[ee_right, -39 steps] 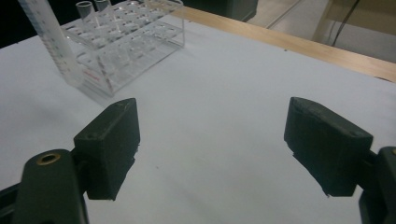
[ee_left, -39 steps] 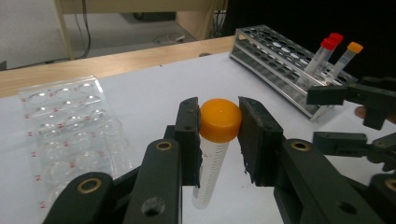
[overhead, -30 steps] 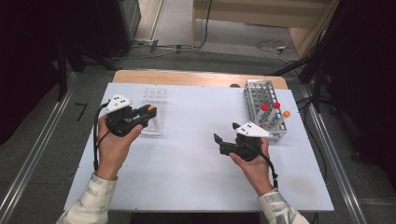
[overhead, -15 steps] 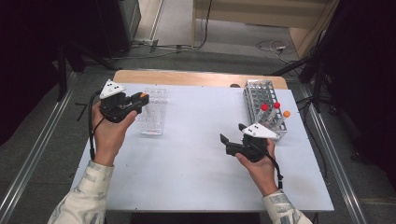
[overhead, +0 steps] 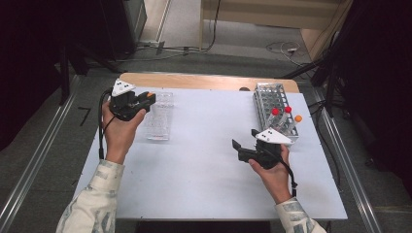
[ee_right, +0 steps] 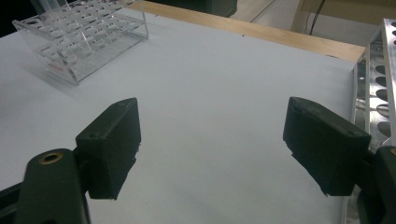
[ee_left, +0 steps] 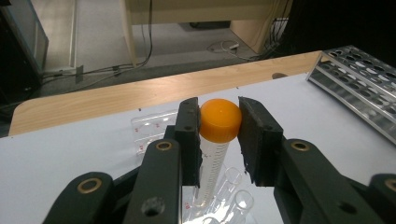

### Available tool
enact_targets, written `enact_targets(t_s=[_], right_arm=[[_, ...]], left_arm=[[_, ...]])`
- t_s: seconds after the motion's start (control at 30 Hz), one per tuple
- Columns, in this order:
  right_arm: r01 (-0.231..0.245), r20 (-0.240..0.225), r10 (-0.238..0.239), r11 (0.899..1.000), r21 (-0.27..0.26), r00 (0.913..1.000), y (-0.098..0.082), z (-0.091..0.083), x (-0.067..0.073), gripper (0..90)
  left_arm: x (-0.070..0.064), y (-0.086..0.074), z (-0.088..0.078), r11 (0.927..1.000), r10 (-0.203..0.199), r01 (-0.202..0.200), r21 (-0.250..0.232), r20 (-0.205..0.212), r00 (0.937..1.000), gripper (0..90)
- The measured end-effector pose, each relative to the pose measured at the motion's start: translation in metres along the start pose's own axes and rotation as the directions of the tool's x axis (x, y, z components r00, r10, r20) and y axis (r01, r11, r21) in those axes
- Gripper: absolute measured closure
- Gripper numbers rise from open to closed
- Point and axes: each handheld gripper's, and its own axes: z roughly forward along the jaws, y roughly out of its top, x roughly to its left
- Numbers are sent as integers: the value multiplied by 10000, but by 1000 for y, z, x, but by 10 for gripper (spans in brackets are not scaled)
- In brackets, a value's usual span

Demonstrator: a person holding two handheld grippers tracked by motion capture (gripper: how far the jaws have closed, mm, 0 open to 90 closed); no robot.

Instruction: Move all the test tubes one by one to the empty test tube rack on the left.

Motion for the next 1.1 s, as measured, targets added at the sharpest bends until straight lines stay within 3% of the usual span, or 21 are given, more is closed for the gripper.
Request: enact_targets(t_s=[0.47,0.93,1.1], right_arm=[[-43,46,43,10000,2,10000,-1,-2,-2,178],[-21,81,21,10000,17,10000,-1,-2,-2,176],[-25,86,25,10000,2,10000,-1,-2,-2,171]], left_arm=[[-3,-17,14,9994,289,-286,183,-161,9995,710],[-2,-38,26,9979,102,-87,644,-225,9997,704],[-3,-38,24,9982,-28,36,596,-145,9999,612]])
